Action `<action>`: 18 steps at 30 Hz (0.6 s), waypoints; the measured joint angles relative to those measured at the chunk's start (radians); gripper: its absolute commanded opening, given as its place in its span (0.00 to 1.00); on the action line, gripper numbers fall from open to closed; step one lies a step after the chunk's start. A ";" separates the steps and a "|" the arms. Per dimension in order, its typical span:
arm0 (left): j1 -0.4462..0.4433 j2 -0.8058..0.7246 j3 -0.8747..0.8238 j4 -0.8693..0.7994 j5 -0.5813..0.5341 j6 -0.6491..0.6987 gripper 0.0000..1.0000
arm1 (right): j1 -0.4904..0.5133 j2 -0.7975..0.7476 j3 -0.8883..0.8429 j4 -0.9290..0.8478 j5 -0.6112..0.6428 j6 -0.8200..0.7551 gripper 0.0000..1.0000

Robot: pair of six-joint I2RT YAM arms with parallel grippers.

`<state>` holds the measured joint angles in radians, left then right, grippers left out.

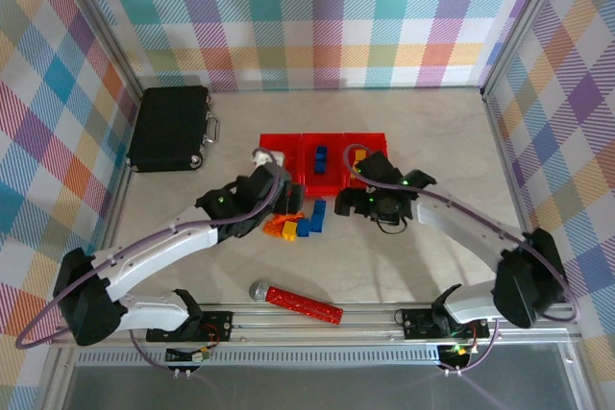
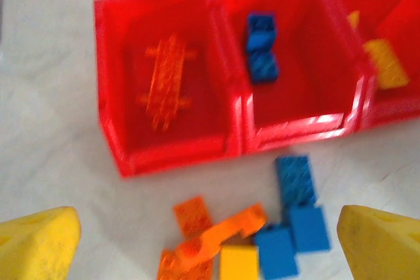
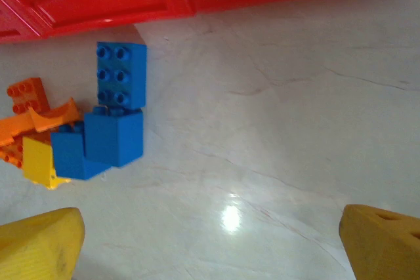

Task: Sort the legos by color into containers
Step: Pick up the lego from the center of the table.

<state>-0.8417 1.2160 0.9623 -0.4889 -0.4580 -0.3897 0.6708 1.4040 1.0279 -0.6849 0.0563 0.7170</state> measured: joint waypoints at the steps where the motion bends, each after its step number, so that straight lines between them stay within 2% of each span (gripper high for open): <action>1: 0.000 -0.036 -0.043 -0.006 0.000 -0.023 1.00 | 0.012 0.043 0.030 0.002 0.003 0.006 0.96; 3: 0.000 -0.106 -0.111 -0.008 0.000 -0.065 1.00 | 0.039 0.127 0.095 0.005 0.014 0.018 0.92; 9: 0.000 -0.298 -0.214 -0.010 -0.024 -0.131 1.00 | 0.113 0.339 0.246 0.009 0.053 0.073 0.88; 18: 0.000 -0.558 -0.312 -0.018 -0.098 -0.174 1.00 | 0.151 0.462 0.351 -0.042 0.109 0.127 0.85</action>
<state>-0.8417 0.6575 0.6506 -0.5072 -0.5560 -0.5640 0.8215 1.8664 1.3785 -0.7265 0.1658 0.8436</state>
